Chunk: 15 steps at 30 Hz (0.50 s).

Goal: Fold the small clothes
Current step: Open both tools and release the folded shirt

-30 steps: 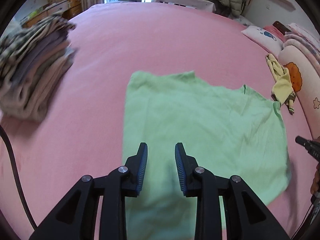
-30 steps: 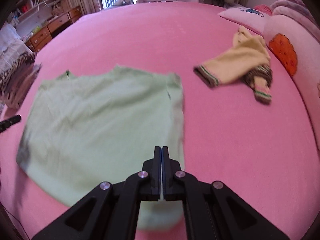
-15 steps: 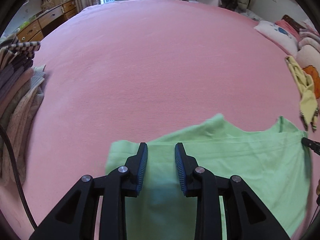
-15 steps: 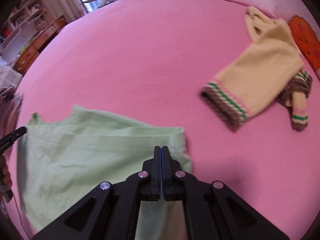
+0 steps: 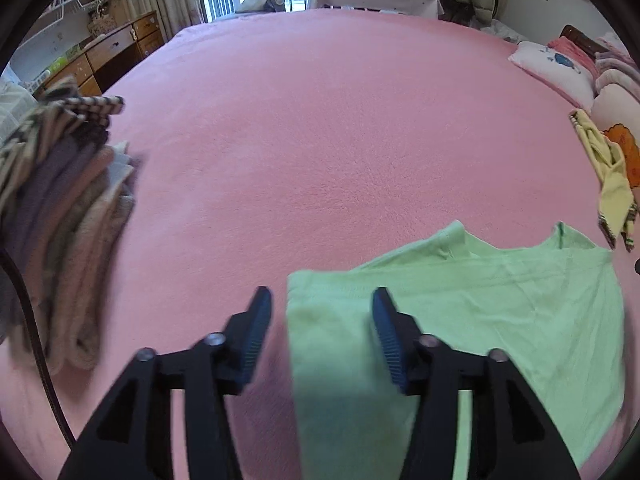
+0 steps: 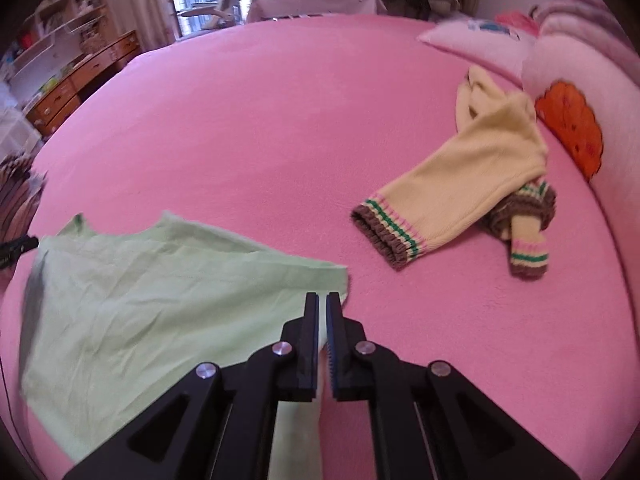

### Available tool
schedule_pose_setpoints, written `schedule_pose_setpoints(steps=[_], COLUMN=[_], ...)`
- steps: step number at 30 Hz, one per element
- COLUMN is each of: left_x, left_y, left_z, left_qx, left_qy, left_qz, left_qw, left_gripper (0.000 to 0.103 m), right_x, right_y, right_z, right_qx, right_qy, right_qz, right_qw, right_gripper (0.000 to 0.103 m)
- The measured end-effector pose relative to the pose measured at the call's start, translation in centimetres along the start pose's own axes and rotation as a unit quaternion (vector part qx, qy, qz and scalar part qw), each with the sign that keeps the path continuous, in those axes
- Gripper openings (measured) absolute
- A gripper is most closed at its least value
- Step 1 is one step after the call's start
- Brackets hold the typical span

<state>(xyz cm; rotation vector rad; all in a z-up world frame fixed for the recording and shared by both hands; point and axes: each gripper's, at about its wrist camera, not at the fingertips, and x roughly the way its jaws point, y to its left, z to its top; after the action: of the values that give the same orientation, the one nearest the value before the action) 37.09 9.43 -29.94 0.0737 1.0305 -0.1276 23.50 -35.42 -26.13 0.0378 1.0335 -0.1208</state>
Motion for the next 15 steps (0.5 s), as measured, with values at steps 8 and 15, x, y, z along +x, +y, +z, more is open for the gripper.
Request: schedule_pose_setpoints(steps=[8,15], left_x=[-8.3,-15.4], left_y=[2.0,3.4], left_z=[-5.4,-10.5], left_qx=[-0.015,-0.048], left_qy=[0.048,0.065], left_qz=[-0.025,-0.040], left_qw=[0.9984,0.9959], left_gripper=[0.072,0.073], right_x=[-10.6,-17.7], right_y=[7.0,14.7], right_z=[-3.7,-7.9], right_qx=[-0.032,-0.087], right_qy=[-0.024,-0.040], right_qz=[0.049,0.094], right_qw=[0.998,0.991], right_gripper=[0.035,0.035])
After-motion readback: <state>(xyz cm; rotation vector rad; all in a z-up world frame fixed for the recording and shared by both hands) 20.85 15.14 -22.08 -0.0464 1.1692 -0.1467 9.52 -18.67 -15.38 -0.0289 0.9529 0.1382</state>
